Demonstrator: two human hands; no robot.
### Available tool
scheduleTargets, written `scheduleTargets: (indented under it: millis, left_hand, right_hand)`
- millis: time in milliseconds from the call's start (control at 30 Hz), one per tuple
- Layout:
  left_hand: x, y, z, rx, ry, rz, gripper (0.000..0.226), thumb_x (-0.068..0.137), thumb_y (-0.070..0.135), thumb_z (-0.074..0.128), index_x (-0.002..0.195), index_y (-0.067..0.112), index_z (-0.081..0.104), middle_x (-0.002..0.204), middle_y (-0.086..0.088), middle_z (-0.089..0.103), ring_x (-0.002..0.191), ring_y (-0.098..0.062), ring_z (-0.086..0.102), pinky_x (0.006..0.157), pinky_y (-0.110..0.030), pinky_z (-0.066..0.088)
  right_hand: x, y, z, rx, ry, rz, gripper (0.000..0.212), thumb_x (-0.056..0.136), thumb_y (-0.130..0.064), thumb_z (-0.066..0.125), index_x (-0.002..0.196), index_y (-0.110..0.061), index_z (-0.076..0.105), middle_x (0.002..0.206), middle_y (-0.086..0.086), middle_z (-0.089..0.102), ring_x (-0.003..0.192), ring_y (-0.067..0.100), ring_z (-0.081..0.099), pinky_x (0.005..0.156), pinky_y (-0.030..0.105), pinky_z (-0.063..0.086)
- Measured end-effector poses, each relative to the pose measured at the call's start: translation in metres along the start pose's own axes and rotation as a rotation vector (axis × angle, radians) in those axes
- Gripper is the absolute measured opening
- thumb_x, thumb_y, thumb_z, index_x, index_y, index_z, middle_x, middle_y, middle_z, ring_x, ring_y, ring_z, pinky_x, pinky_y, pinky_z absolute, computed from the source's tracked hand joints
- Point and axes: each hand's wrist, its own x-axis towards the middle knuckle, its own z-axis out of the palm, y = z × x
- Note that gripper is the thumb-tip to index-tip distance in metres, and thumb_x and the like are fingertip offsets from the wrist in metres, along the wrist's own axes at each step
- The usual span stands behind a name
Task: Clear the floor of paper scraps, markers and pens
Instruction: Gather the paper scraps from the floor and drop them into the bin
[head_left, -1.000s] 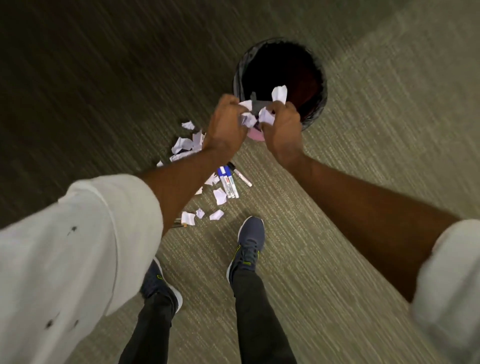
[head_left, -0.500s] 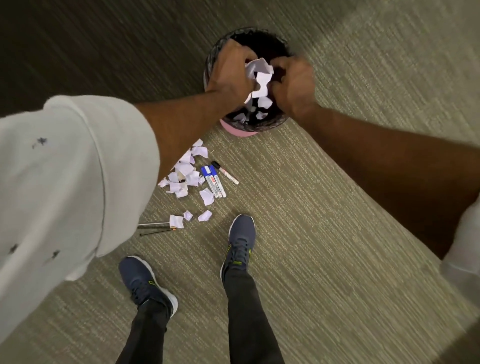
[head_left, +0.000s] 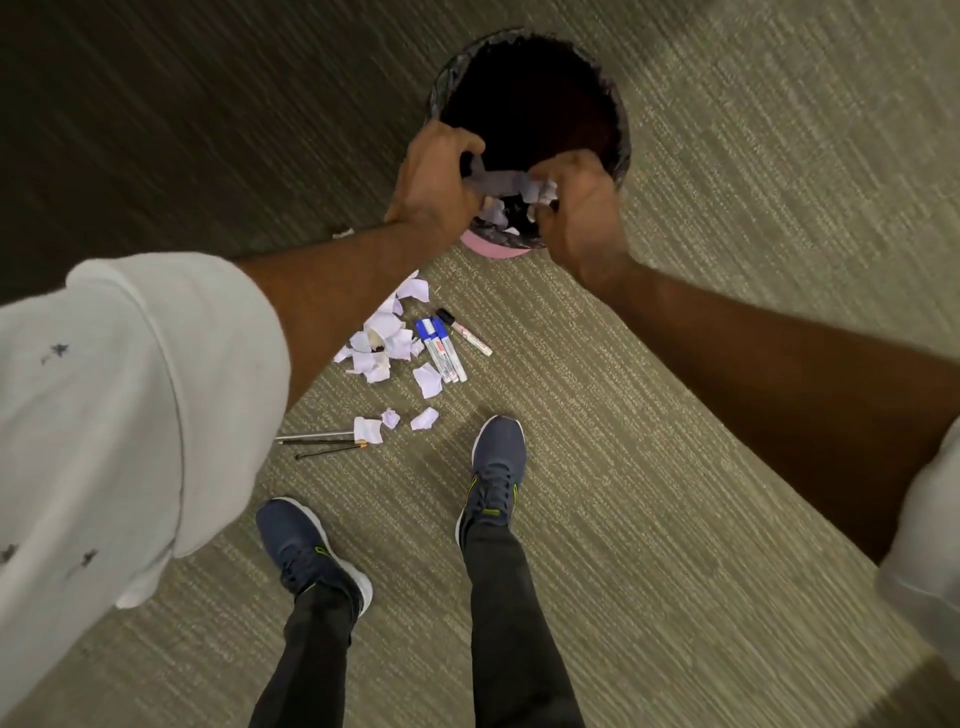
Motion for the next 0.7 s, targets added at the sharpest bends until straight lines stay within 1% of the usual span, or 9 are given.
scheduleTargets:
  millis: [100,200,300,367,433,533,567,633,700]
  left_hand:
    - [-0.026,-0.034,0.0,-0.011,-0.008,-0.073,0.037,0.083,0.011,0.07,0.12,0.008,0.067,0.128,-0.019,0.059,0.118,-0.035,0.057,0.101,-0.039,0.048]
    - [-0.062,-0.079,0.001,-0.03,-0.036,-0.165,0.047,0.08,0.012,0.077,0.126,0.008,0.065,0.13,-0.015,0.06,0.121,-0.027,0.057,0.105,-0.03,0.045]
    - [-0.098,-0.127,0.003,-0.057,-0.057,-0.265,0.05,0.08,0.011,0.08,0.127,0.007,0.063,0.132,-0.013,0.059,0.123,-0.023,0.058,0.108,-0.024,0.043]
    - [-0.118,-0.158,0.004,-0.054,-0.06,-0.306,0.051,0.081,0.01,0.079,0.129,0.005,0.061,0.135,-0.015,0.057,0.125,-0.026,0.056,0.109,-0.028,0.043]
    - [-0.134,-0.188,0.004,-0.009,-0.054,-0.328,0.05,0.081,0.011,0.079,0.128,0.005,0.063,0.134,-0.017,0.057,0.122,-0.03,0.057,0.105,-0.029,0.041]
    - [-0.154,-0.227,0.008,0.001,-0.068,-0.4,0.047,0.08,0.013,0.079,0.125,0.008,0.066,0.132,-0.016,0.059,0.12,-0.027,0.058,0.102,-0.025,0.041]
    - [-0.16,-0.238,0.011,-0.002,-0.087,-0.413,0.045,0.08,0.012,0.077,0.123,0.008,0.066,0.13,-0.015,0.06,0.12,-0.027,0.058,0.102,-0.026,0.041]
    - [-0.171,-0.257,0.02,0.0,-0.122,-0.41,0.041,0.082,0.011,0.074,0.122,0.007,0.066,0.13,-0.015,0.06,0.122,-0.027,0.058,0.107,-0.03,0.043]
    - [-0.181,-0.275,0.028,0.002,-0.116,-0.403,0.043,0.083,0.01,0.074,0.125,0.008,0.065,0.135,-0.014,0.056,0.128,-0.027,0.053,0.111,-0.032,0.04]
  right_hand:
    - [-0.024,-0.015,0.03,-0.02,-0.064,-0.062,0.04,0.093,-0.008,0.06,0.133,-0.011,0.06,0.141,0.009,0.05,0.127,0.022,0.053,0.106,0.023,0.041]
    - [-0.045,-0.03,0.065,-0.057,-0.173,-0.151,0.045,0.092,-0.009,0.061,0.137,-0.009,0.056,0.144,0.012,0.047,0.132,0.024,0.049,0.111,0.026,0.038]
    - [-0.063,-0.042,0.103,-0.131,-0.276,-0.189,0.048,0.096,-0.011,0.057,0.144,-0.011,0.049,0.152,0.013,0.04,0.138,0.026,0.045,0.114,0.03,0.037]
    - [-0.073,-0.05,0.127,-0.145,-0.322,-0.216,0.046,0.098,-0.011,0.056,0.144,-0.011,0.05,0.154,0.014,0.038,0.138,0.029,0.045,0.113,0.033,0.037]
    - [-0.081,-0.057,0.15,-0.12,-0.347,-0.244,0.044,0.096,-0.01,0.059,0.14,-0.01,0.054,0.152,0.015,0.04,0.133,0.032,0.05,0.108,0.032,0.039]
    - [-0.09,-0.061,0.187,-0.135,-0.407,-0.272,0.05,0.092,-0.007,0.06,0.141,-0.01,0.052,0.155,0.015,0.038,0.14,0.033,0.042,0.114,0.032,0.033]
    - [-0.093,-0.061,0.2,-0.151,-0.43,-0.269,0.051,0.092,-0.007,0.061,0.141,-0.01,0.052,0.156,0.015,0.036,0.142,0.032,0.04,0.116,0.033,0.031]
    - [-0.098,-0.061,0.224,-0.189,-0.478,-0.245,0.051,0.092,-0.009,0.061,0.142,-0.012,0.051,0.156,0.014,0.034,0.14,0.033,0.042,0.116,0.036,0.035]
    - [-0.101,-0.061,0.245,-0.223,-0.521,-0.255,0.053,0.093,-0.009,0.06,0.144,-0.013,0.048,0.157,0.014,0.032,0.142,0.032,0.038,0.117,0.036,0.033]
